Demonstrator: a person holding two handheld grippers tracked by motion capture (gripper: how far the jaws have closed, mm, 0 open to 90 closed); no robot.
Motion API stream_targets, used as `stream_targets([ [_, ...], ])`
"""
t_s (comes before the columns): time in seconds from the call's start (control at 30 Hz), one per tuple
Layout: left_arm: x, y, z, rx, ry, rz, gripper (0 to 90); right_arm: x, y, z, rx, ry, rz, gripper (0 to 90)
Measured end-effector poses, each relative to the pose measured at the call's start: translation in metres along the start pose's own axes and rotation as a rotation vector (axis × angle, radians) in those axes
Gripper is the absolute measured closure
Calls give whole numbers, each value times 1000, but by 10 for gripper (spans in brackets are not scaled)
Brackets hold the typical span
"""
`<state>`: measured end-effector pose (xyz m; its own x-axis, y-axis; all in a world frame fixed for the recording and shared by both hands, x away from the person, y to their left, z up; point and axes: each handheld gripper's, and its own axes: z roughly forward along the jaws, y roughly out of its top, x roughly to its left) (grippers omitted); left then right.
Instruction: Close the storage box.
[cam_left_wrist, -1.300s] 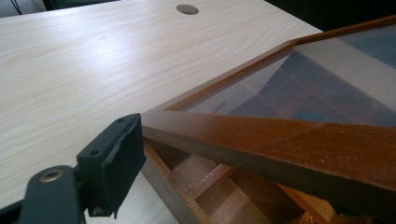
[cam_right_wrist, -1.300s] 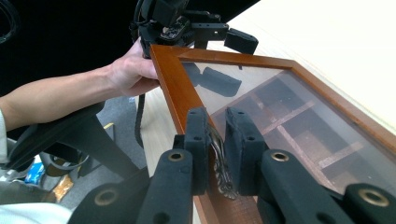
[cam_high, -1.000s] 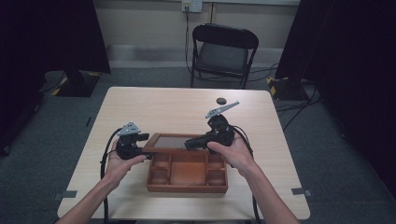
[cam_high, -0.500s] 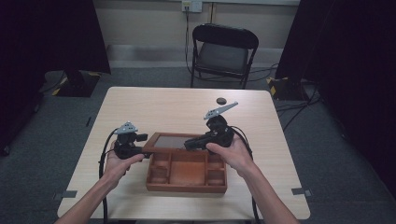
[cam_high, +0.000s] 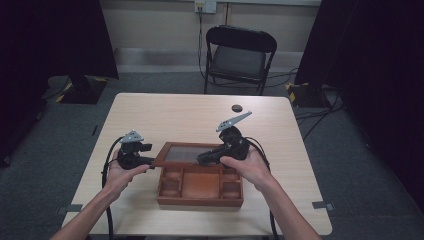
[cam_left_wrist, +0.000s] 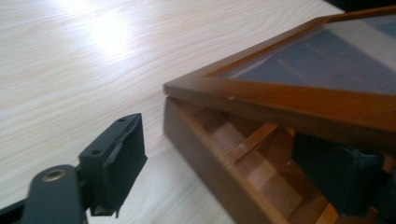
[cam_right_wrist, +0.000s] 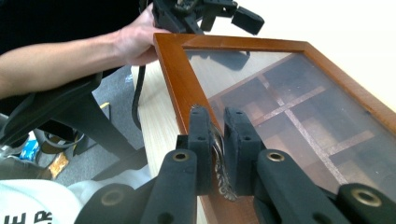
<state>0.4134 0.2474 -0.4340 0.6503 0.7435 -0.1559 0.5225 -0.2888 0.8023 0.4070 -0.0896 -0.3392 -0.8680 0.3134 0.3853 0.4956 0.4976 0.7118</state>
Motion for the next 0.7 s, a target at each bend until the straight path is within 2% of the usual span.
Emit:
stream_targets([
  [0.03, 3, -1, -2, 1, 12, -4, 186, 0, 0, 0, 3, 0, 0, 823],
  [0.13, 14, -4, -9, -25, 30, -57, 187, 1, -1, 1, 12, 0, -6, 823],
  [0.2, 19, -5, -10, -16, 35, -54, 193, 1, -3, 1, 15, 3, -14, 823],
  [0.27, 21, -8, -10, 13, 46, -44, 197, 1, -7, 2, 20, 7, -10, 822],
  [0.3, 22, -9, -11, 19, 38, -42, 197, 2, -8, 2, 23, 2, -12, 821],
  [0.53, 25, -13, -17, -9, 47, -71, 195, 4, -15, 5, 50, -5, -23, 820],
  [0.7, 24, -14, -13, 9, 54, -77, 199, 6, -22, 11, 71, -5, -30, 820],
])
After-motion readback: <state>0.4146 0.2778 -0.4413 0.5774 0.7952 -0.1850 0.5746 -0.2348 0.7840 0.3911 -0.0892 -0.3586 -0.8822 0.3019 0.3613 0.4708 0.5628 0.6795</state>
